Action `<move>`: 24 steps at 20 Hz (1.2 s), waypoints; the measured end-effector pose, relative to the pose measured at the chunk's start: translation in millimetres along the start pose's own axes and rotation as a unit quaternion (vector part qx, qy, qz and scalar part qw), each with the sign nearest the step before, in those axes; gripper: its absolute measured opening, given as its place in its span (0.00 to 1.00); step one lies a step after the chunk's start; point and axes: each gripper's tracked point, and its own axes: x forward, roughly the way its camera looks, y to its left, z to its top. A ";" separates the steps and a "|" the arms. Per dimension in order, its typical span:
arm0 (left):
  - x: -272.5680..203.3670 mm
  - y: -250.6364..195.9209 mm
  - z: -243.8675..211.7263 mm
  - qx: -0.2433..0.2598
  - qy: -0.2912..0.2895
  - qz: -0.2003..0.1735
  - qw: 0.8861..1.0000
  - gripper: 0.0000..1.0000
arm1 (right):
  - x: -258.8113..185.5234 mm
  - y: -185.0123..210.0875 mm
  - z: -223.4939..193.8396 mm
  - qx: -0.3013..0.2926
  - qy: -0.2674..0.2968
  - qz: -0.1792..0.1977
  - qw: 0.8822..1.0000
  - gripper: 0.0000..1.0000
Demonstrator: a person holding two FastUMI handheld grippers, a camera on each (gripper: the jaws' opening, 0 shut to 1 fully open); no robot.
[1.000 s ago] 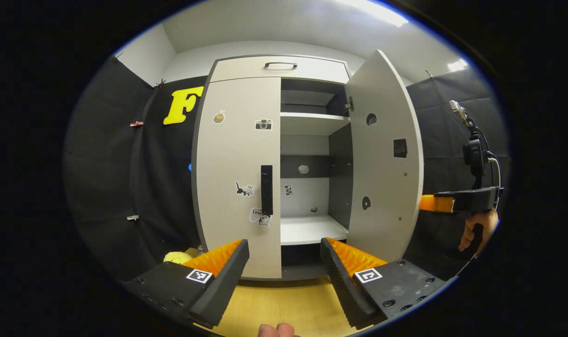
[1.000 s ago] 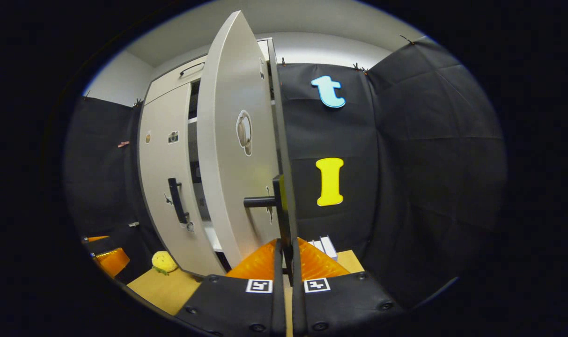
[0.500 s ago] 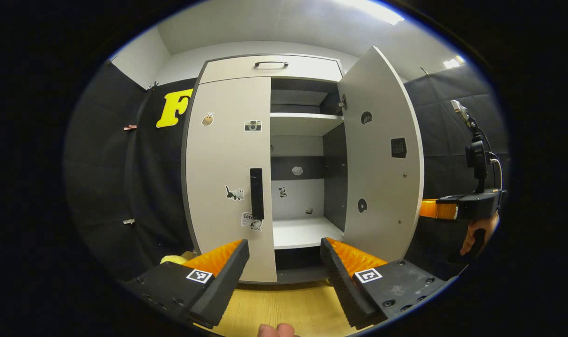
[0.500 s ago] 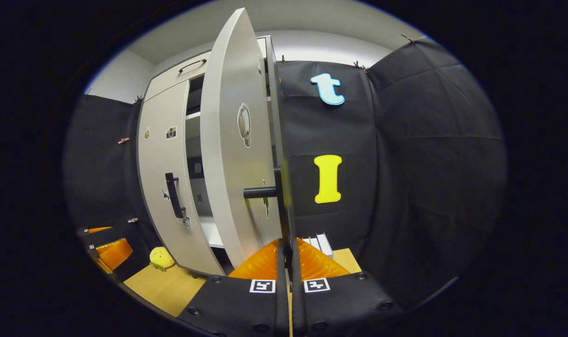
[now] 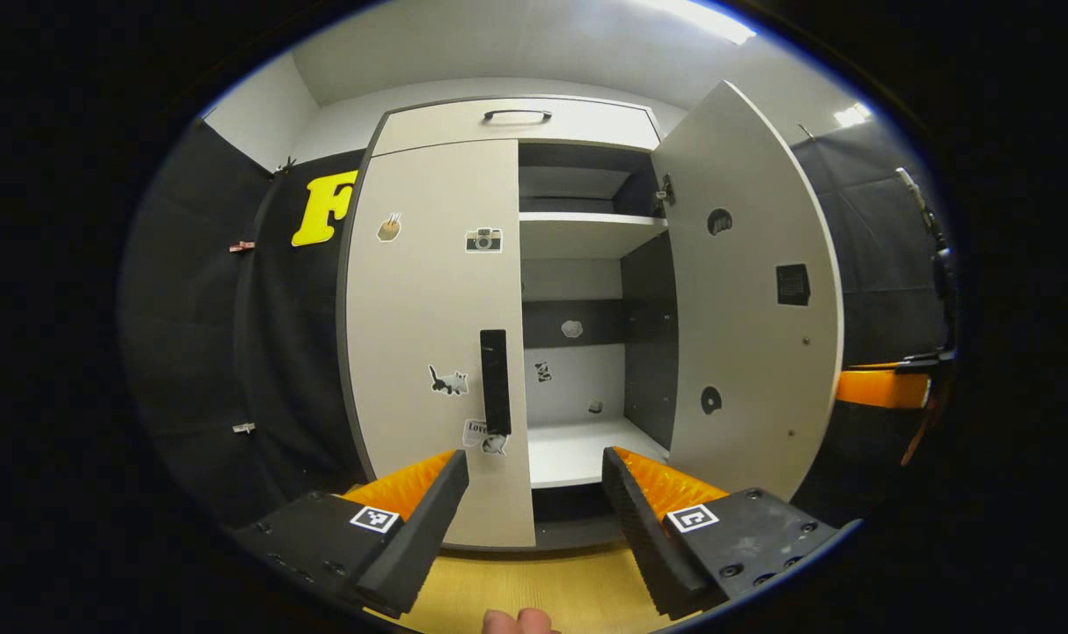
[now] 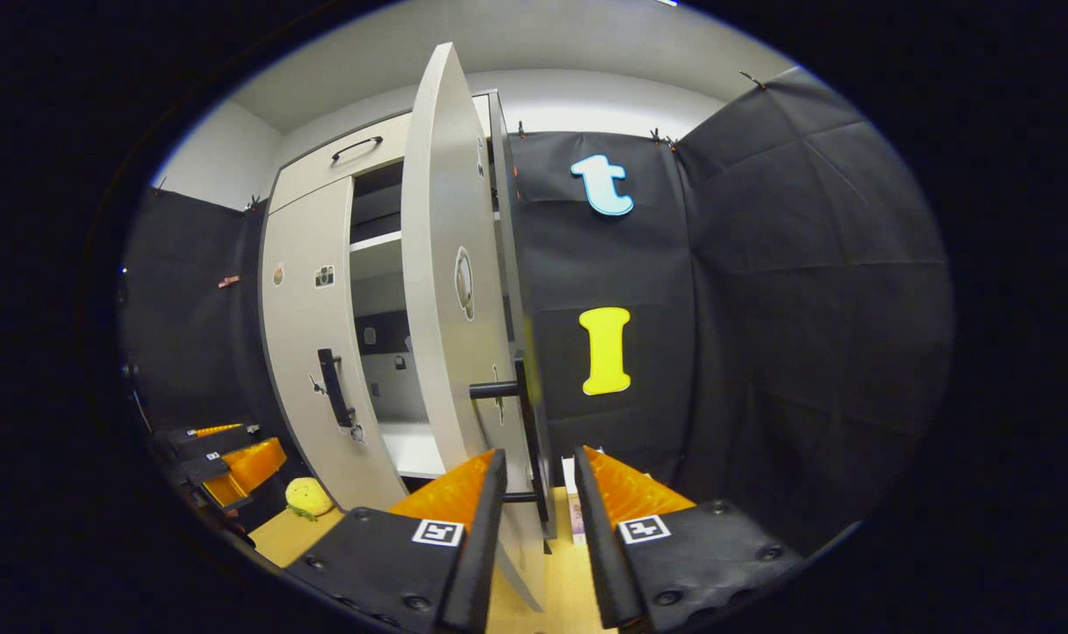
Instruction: Open the right door of the double-door shoe cabinet with the right hand, and open the left door with the left hand.
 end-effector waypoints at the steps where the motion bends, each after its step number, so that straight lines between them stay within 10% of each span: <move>1: 7.7 2.3 3.4 0.003 -0.005 0.001 1.000 0.95 | -5.0 -0.7 2.8 -0.002 -0.003 -0.003 1.000 0.66; 4: 36.5 10.8 12.7 0.009 -0.014 0.004 1.000 0.94 | -16.8 -4.7 7.4 -0.004 -0.012 -0.012 1.000 1.00; 19: 169.6 52.1 -3.8 0.021 -0.003 0.058 0.998 0.92 | -29.6 -38.8 -2.3 0.003 -0.001 -0.041 0.999 0.98; 24: 192.2 60.0 -7.8 -0.013 0.005 0.060 0.998 0.68 | -29.7 -46.2 -0.8 0.002 -0.001 -0.045 0.999 0.98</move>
